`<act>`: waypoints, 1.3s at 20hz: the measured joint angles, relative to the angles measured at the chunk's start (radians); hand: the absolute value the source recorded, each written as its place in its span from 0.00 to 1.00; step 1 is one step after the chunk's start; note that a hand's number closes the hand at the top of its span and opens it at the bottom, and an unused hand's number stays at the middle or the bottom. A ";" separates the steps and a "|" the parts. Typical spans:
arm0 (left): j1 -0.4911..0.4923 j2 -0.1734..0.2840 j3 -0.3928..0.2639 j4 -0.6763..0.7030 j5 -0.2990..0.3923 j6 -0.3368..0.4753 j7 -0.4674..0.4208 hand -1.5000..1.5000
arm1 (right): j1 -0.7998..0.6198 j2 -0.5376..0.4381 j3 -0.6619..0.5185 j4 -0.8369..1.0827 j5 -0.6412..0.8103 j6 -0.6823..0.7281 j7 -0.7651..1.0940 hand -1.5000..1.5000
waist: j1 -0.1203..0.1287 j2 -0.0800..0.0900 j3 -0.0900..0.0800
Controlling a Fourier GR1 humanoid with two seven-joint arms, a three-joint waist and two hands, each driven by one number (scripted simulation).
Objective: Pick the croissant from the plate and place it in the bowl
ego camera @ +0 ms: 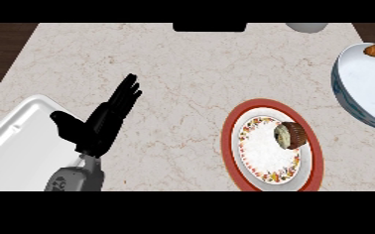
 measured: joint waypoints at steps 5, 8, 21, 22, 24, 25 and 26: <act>0.014 -0.004 -0.011 -0.005 -0.009 -0.007 -0.009 0.50 | -0.071 -0.035 0.036 0.297 0.102 -0.165 -0.152 1.00 | 0.007 0.003 0.000; 0.000 -0.010 -0.013 -0.007 -0.007 -0.005 0.006 0.50 | -0.137 -0.056 0.061 0.493 0.165 -0.252 -0.215 1.00 | 0.016 0.006 0.001; -0.017 -0.012 -0.008 0.010 -0.010 -0.014 -0.001 0.50 | -0.352 -0.050 -0.027 1.118 0.150 -0.405 -0.368 0.00 | 0.026 0.011 0.003; -0.020 -0.009 -0.002 0.012 -0.005 -0.016 0.000 0.50 | -0.365 -0.048 -0.049 1.136 0.125 -0.408 -0.389 0.00 | 0.024 0.011 0.003; -0.016 -0.002 0.009 0.006 0.000 -0.018 -0.002 0.50 | -0.369 -0.038 -0.114 1.145 0.049 -0.416 -0.447 0.00 | 0.015 0.007 0.003; -0.012 -0.001 0.009 0.004 0.003 -0.021 -0.003 0.50 | -0.383 -0.033 -0.150 1.143 0.007 -0.420 -0.467 0.00 | 0.012 0.005 0.004; -0.001 -0.002 0.008 0.005 0.001 -0.021 -0.010 0.50 | -0.391 -0.031 -0.188 1.139 -0.036 -0.423 -0.493 0.00 | 0.008 0.004 0.004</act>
